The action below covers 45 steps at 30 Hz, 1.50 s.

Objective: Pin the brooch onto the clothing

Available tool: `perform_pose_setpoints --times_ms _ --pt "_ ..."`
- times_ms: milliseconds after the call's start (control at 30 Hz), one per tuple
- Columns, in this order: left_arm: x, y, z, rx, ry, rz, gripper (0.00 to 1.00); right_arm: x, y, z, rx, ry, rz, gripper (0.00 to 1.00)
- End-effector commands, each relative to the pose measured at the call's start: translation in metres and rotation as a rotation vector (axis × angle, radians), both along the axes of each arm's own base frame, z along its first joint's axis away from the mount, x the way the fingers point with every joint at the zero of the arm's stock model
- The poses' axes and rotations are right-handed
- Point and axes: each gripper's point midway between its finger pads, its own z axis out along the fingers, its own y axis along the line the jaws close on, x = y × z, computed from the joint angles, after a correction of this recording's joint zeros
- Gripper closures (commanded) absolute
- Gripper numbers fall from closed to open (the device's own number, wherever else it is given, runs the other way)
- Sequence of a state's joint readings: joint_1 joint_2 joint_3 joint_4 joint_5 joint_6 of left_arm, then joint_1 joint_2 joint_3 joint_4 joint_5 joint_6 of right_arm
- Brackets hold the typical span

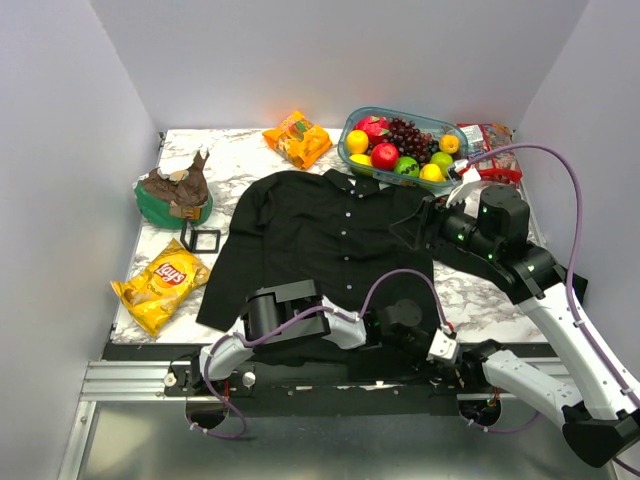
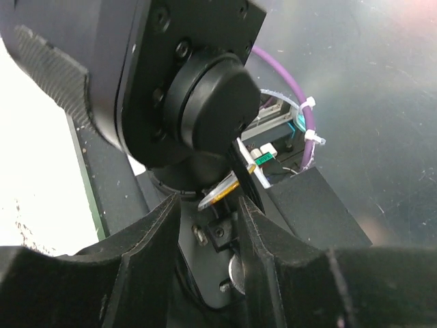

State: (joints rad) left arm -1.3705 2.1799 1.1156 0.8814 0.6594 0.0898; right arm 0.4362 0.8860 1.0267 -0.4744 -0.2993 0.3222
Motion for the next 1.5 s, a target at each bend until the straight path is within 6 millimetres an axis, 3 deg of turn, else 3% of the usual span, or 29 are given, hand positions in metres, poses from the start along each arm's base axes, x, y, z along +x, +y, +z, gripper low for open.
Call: perform_pose_setpoints --times_ms 0,400,800,1167,1467 --pt "-0.011 -0.005 -0.004 -0.011 -0.028 -0.037 0.53 -0.007 -0.001 0.010 0.013 -0.006 0.014 0.26" --pt "-0.017 -0.009 -0.006 -0.005 -0.035 -0.048 0.54 -0.008 0.000 0.009 0.015 -0.003 0.025 0.25" --pt "-0.026 -0.013 -0.013 0.015 -0.038 -0.061 0.74 -0.006 0.000 0.001 0.003 0.012 0.018 0.25" --pt "-0.025 -0.012 -0.010 0.003 -0.020 -0.043 0.98 -0.006 -0.001 -0.001 0.003 0.014 0.016 0.24" --pt "-0.019 -0.008 -0.011 0.010 0.002 -0.024 1.00 -0.007 -0.001 -0.003 0.002 0.018 0.016 0.23"
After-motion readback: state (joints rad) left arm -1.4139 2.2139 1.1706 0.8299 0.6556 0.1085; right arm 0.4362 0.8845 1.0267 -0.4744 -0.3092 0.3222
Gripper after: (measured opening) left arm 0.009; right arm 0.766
